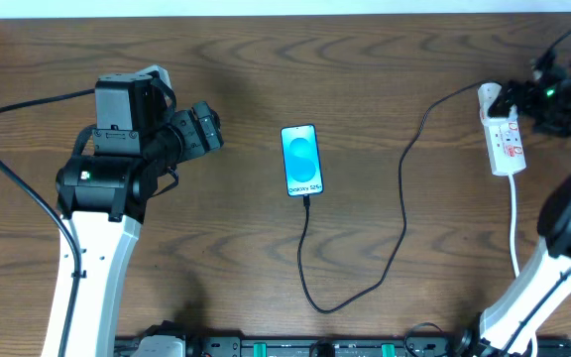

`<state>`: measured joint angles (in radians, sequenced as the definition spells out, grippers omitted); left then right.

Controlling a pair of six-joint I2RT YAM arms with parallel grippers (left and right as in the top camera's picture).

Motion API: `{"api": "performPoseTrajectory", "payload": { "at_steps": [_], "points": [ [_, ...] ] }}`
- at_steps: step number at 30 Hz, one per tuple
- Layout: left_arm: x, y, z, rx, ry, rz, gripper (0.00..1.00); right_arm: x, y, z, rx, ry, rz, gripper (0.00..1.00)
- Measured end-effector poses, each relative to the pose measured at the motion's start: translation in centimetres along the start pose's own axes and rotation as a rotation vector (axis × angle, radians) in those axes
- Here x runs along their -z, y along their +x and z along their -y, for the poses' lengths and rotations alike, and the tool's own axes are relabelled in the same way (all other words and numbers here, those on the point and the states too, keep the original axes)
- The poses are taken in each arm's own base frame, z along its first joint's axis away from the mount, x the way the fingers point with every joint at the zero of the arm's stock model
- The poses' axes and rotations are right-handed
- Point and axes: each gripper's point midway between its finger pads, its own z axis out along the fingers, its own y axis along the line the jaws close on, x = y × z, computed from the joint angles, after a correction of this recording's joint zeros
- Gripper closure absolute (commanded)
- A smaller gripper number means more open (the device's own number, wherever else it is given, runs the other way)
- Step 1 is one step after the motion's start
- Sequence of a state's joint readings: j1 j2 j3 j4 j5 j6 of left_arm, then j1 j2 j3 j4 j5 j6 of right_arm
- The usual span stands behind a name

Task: Plug charger to phone and switch on socket
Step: 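Lift the right gripper up and away from the power strip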

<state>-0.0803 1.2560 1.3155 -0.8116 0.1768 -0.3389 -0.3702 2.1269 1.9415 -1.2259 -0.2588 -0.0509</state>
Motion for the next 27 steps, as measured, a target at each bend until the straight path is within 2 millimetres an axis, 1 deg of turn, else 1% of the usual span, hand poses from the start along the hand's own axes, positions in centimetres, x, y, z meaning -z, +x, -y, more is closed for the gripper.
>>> {"api": "performPoseTrajectory", "payload": {
  "at_steps": [3,6,7,8,10,12,15,27],
  "points": [
    [0.0,0.0,0.0,0.000,0.000,0.000,0.07,5.7,0.2,-1.3,-0.001,0.016,0.102,0.01],
    [0.0,0.0,0.0,0.000,0.000,0.000,0.07,11.5,1.2,-2.9,0.010,0.018,0.211,0.01],
    [0.0,0.0,0.0,0.000,0.000,0.000,0.08,13.1,1.5,-3.4,0.017,0.019,0.247,0.01],
    [0.0,0.0,0.0,0.000,0.000,0.000,0.08,14.3,1.8,-3.7,0.023,0.019,0.274,0.01],
    [0.0,0.0,0.0,0.000,0.000,0.000,0.08,16.1,2.2,-4.2,0.032,0.020,0.318,0.01],
    [0.0,0.0,0.0,0.000,0.000,0.000,0.08,17.3,2.6,-4.5,0.038,0.021,0.346,0.01],
    [0.0,0.0,0.0,0.000,0.000,0.000,0.07,18.1,2.8,-4.7,0.037,0.020,0.365,0.01],
    [0.0,0.0,0.0,0.000,0.000,0.000,0.08,18.2,2.8,-4.8,0.037,0.020,0.367,0.01]
  ]
}}
